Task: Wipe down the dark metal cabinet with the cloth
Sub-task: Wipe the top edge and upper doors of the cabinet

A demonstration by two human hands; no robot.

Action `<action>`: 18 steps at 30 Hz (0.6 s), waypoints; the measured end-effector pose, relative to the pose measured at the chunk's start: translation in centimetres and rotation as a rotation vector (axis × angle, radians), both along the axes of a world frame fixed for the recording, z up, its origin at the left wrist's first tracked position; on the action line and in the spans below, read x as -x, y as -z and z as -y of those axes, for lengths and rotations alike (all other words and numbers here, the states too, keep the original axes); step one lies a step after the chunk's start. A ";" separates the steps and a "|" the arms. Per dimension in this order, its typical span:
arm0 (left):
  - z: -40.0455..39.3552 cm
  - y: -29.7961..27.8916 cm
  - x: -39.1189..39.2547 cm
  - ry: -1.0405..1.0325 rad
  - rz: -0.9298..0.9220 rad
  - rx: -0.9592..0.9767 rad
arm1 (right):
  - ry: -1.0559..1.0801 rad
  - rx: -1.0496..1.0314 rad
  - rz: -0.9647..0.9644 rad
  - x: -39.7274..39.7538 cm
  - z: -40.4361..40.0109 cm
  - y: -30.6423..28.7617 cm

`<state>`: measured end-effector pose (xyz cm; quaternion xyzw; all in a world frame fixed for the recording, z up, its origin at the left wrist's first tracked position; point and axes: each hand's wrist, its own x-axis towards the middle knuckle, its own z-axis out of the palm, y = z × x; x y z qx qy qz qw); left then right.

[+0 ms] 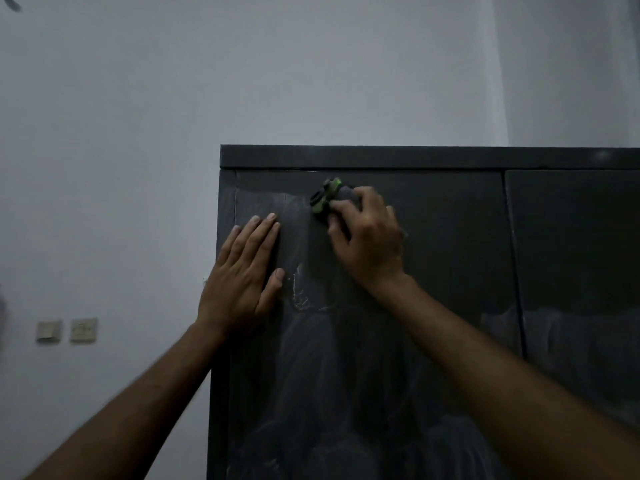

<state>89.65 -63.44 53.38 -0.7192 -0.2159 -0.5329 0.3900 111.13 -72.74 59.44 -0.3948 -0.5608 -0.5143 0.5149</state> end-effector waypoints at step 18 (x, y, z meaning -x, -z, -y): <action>1.5 0.1 0.6 0.558 0.439 0.339 | -0.040 0.252 0.588 4.0 -1.2 3.2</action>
